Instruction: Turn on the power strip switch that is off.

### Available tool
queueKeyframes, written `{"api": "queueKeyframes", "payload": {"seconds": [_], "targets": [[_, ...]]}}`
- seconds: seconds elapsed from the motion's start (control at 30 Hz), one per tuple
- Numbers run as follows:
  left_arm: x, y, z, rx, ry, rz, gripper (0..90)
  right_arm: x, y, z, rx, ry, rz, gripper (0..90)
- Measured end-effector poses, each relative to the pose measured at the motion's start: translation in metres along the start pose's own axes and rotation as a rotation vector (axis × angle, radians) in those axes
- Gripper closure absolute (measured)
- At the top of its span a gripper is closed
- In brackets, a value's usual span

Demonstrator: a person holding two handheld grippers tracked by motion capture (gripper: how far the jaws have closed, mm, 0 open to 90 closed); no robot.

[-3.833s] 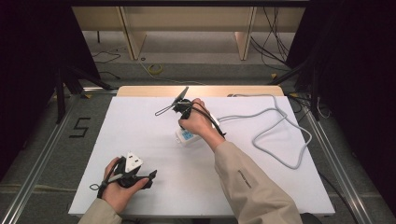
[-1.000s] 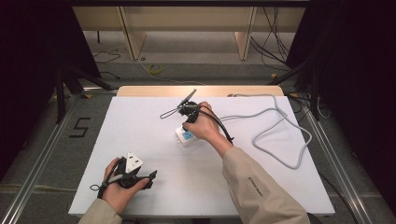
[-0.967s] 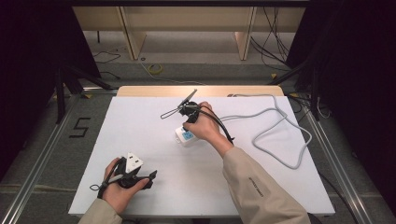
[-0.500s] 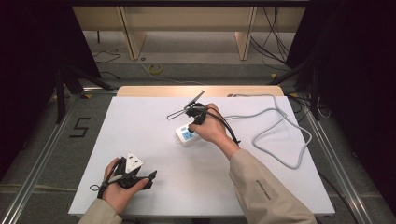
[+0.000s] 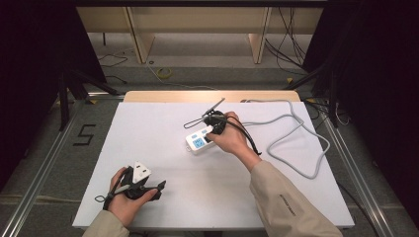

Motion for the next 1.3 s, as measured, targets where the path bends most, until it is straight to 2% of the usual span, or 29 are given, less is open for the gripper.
{"api": "queueKeyframes", "payload": {"seconds": [0.2, 0.3, 0.8, 1.3], "targets": [[0.000, 0.000, 0.000, 0.002, 0.002, -0.001, 22.0, -0.001, -0.007, 0.011, -0.016, 0.008, -0.004, 83.5], [0.000, 0.000, 0.000, 0.003, 0.003, 0.000, 22.0, -0.001, -0.010, 0.016, -0.020, -0.003, -0.008, 83.3], [-0.001, 0.000, 0.000, 0.004, 0.000, -0.001, 22.0, 0.006, -0.022, 0.042, -0.030, -0.010, -0.023, 80.6], [-0.001, 0.000, 0.000, 0.006, -0.001, -0.003, 22.1, 0.005, -0.034, 0.077, -0.057, -0.013, -0.019, 76.4]]}}
Point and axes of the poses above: each handheld gripper's, and its own axes: y roughly forward along the jaws, z roughly out of its underside, x roughly to its left, the point moved 3 cm from there along y, roughly forward along the jaws, and after that the axes turned 13 degrees about -z, right-handed, at the moved point
